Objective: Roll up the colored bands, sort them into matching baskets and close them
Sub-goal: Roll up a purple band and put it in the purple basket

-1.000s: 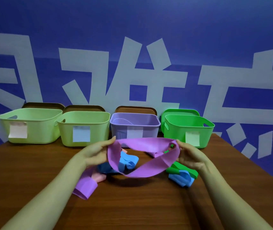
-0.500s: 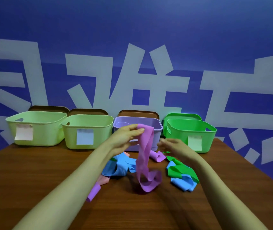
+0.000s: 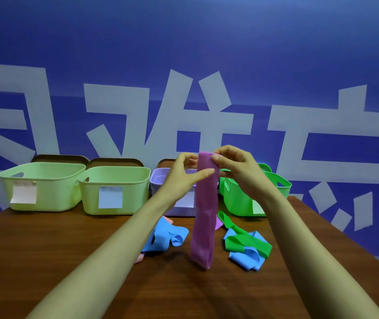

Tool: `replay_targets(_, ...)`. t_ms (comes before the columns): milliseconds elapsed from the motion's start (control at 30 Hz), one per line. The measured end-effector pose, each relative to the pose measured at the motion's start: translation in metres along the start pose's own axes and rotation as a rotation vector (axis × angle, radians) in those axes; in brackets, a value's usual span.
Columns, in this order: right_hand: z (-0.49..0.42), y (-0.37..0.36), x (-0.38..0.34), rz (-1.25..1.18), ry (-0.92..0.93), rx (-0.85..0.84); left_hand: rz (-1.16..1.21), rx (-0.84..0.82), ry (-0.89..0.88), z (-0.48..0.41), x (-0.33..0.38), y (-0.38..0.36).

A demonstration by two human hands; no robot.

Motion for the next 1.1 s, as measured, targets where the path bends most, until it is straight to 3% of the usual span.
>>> replay_targets(100,-0.004,0.0,-0.008,0.039,0.037,-0.015,0.055,-0.215,0.12,0.009,-0.014,-0.008)
replay_targets(300,-0.017,0.012,-0.006,-0.057,0.01,0.226,-0.016,-0.34,0.396,0.046,-0.089,-0.012)
replay_targets(400,-0.018,0.019,-0.003,-0.068,-0.042,0.276,-0.231,-0.397,0.352,0.054,-0.116,-0.012)
replay_targets(567,-0.012,0.01,0.014,0.078,-0.164,0.194,-0.033,-0.138,0.133,0.04,-0.067,-0.021)
replay_targets(733,-0.008,-0.001,0.017,0.109,-0.135,0.158,-0.254,-0.049,-0.09,0.026,-0.026,-0.041)
replay_targets(867,-0.005,-0.001,0.015,0.136,-0.068,0.088,-0.168,-0.008,0.026,0.023,-0.024,-0.039)
replay_targets(967,-0.002,0.007,0.014,0.227,0.017,0.069,0.049,-0.139,0.181,0.023,-0.015,-0.029)
replay_targets(1100,-0.001,0.014,0.013,0.306,0.035,-0.07,0.167,-0.305,0.217,0.022,-0.004,-0.02)
Point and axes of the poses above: each hand's wrist, its own z-axis away from the middle knuckle, its own y-axis out of the back of the hand, x = y × z, the point moved 1 cm from there along -z, towards the middle knuckle, and after that the axes turned 10 degrees about x, right-handed, at the moved point
